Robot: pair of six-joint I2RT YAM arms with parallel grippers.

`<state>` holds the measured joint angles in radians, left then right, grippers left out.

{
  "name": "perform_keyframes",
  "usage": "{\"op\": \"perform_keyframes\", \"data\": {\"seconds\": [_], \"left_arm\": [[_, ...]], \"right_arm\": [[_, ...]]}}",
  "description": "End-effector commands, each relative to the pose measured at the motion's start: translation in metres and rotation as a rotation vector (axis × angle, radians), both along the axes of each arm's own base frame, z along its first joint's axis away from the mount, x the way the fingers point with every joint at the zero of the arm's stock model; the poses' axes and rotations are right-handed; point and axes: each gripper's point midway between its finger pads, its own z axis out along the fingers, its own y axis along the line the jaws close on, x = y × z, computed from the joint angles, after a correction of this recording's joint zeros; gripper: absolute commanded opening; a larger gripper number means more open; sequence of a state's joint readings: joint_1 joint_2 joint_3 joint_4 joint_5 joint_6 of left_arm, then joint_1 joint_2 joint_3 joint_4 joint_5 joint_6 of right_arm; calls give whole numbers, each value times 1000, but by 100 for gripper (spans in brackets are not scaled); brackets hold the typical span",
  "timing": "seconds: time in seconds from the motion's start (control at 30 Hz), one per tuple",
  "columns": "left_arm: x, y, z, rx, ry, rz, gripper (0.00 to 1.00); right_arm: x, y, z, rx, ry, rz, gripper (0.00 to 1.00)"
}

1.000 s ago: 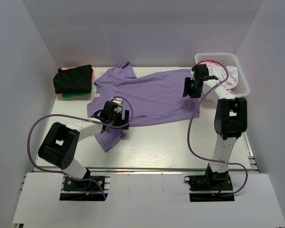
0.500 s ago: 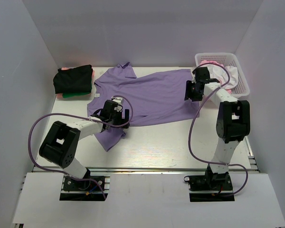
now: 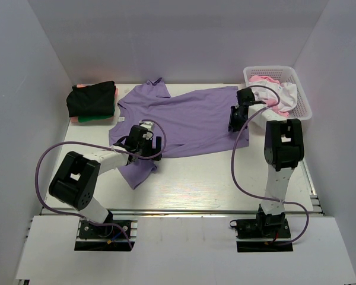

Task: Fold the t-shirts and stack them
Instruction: Flatten out the tshirt

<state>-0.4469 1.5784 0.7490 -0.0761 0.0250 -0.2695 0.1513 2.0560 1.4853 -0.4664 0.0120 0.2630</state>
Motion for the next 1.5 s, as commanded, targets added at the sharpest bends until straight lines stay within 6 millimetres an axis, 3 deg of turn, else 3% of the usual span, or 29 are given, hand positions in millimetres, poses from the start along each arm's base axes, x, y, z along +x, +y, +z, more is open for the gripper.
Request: {"op": "perform_keyframes", "data": {"seconds": [0.0,0.13,0.3,0.47,0.63,0.67,0.7,0.77,0.8,0.87,0.9,0.93,0.97,1.0,1.03,1.1,1.2,1.23,1.3,1.47], "left_arm": [[-60,25,-49,89,255,5,100],[-60,25,-49,89,255,5,100],[-57,25,-44,88,235,10,100],[-55,30,-35,104,212,26,100],[-62,34,-30,97,226,67,100],[-65,36,-32,104,241,68,100],[-67,35,-29,91,249,92,100],[-73,37,-29,92,274,109,100],[-76,38,-28,88,285,122,100],[-85,38,-27,89,317,140,100],[-88,39,-24,85,326,152,100],[-93,40,-25,90,347,165,100],[-101,41,-22,91,382,171,100],[-106,43,-20,95,397,179,100],[-108,46,-18,108,412,198,100],[-121,55,-13,143,452,225,100],[-116,50,6,103,409,216,100],[-116,50,14,90,388,215,100],[-109,45,33,55,346,207,100],[-90,36,81,-29,178,153,100]], "right_arm": [[24,-3,9,-17,-69,-47,31],[27,-7,11,-24,-85,-74,0],[23,-6,26,-24,-107,-59,0],[-2,-13,53,-54,-72,-73,0],[-71,-31,78,-92,44,-127,0],[-101,-34,63,-107,132,-123,0],[-117,-37,75,-105,135,-127,0],[-155,-45,60,-133,238,-141,0],[-165,-45,65,-120,237,-167,0],[-205,-45,56,-100,312,-188,0],[-221,-49,46,-124,355,-204,0],[-227,-54,48,-132,337,-222,2],[-234,-57,42,-149,351,-231,9],[-254,-60,28,-161,405,-242,9],[-255,-59,23,-154,404,-253,9],[-267,-59,14,-156,431,-262,22],[-255,-61,21,-170,395,-245,59],[-245,-60,30,-171,368,-230,90],[-227,-62,43,-179,301,-231,90],[-175,-23,72,5,92,-67,90]]}}
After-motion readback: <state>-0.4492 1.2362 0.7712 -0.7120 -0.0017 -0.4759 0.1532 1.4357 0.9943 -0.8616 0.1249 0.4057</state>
